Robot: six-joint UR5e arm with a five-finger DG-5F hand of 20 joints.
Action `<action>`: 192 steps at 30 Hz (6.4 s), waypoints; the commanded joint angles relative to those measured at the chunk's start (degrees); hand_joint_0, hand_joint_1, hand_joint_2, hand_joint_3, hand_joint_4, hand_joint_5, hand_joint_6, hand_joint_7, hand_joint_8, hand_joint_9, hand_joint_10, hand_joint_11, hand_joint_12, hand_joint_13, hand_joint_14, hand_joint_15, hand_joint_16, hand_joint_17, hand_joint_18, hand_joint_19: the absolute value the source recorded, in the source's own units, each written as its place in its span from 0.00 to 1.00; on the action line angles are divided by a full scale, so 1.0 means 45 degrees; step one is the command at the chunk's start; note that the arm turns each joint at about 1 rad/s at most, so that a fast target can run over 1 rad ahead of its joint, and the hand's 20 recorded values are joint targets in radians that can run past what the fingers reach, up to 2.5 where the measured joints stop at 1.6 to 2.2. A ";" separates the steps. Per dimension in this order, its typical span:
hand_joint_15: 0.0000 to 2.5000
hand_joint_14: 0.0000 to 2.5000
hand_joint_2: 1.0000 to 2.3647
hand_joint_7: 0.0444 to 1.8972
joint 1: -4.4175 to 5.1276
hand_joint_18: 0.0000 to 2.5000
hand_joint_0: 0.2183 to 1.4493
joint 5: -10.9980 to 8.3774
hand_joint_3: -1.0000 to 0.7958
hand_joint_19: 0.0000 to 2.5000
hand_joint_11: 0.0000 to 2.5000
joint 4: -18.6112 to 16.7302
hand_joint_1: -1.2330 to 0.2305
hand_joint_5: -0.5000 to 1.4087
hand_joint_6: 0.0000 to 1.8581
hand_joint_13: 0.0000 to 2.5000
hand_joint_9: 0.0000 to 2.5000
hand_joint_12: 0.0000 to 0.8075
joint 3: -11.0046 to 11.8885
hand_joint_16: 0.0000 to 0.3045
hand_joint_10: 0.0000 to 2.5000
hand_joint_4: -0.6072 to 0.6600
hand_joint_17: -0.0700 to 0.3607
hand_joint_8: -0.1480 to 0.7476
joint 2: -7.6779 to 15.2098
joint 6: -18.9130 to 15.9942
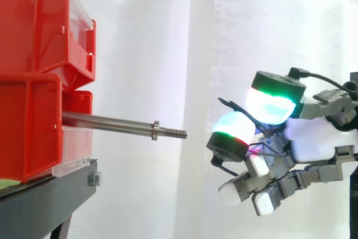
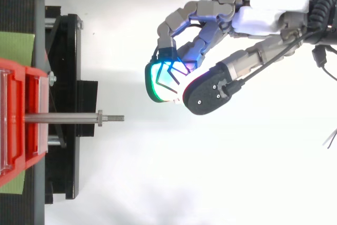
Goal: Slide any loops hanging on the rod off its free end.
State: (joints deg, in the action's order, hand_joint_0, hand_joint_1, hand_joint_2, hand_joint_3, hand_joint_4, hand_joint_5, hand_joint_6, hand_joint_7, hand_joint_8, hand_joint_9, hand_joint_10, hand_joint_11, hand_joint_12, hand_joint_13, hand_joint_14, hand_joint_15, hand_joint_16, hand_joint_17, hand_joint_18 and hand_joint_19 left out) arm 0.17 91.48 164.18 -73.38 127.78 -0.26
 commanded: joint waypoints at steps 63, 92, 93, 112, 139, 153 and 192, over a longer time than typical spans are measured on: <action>0.05 0.00 0.00 0.59 0.0002 0.29 0.32 -0.0016 0.31 0.16 0.15 0.0059 0.35 0.18 0.46 0.27 0.39 0.35 0.0018 0.13 0.00 0.60 0.37 0.49 -0.0016 0.0000; 0.05 0.00 0.01 0.63 -0.0096 0.31 0.36 -0.0036 0.33 0.15 0.16 0.0352 0.28 0.18 0.48 0.29 0.39 0.36 0.0037 0.13 0.00 0.52 0.36 0.48 -0.0016 0.0000; 0.05 0.00 0.01 0.63 -0.0096 0.31 0.36 -0.0036 0.34 0.15 0.16 0.0352 0.28 0.18 0.48 0.29 0.39 0.36 0.0037 0.13 0.00 0.52 0.36 0.48 0.0004 -0.0019; 0.06 0.00 0.00 0.60 -0.0076 0.30 0.30 -0.0016 0.32 0.17 0.16 0.0488 0.43 0.18 0.47 0.29 0.41 0.36 0.0037 0.13 0.01 0.58 0.37 0.50 -0.0016 0.0020; 0.07 0.00 0.01 0.68 -0.0018 0.33 0.34 -0.0055 0.42 0.17 0.17 0.0625 0.29 0.18 0.49 0.31 0.42 0.37 0.0057 0.13 0.01 0.48 0.37 0.50 -0.0016 0.0000; 0.06 0.00 0.01 0.68 -0.0018 0.33 0.30 -0.0036 0.43 0.18 0.17 0.0703 0.36 0.19 0.48 0.31 0.44 0.39 0.0037 0.15 0.01 0.53 0.40 0.52 0.0004 0.0000; 0.07 0.00 0.01 0.68 0.0061 0.31 0.31 -0.0055 0.35 0.19 0.16 0.1113 0.54 0.19 0.47 0.30 0.44 0.35 0.0037 0.14 0.01 0.59 0.38 0.51 -0.0016 0.0059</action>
State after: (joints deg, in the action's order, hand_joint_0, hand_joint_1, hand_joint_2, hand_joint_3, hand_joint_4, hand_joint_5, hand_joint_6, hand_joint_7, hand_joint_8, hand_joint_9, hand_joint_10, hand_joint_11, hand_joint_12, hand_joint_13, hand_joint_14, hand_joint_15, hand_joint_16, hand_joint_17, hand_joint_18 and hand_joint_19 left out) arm 0.39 91.24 169.19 -73.20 127.74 0.00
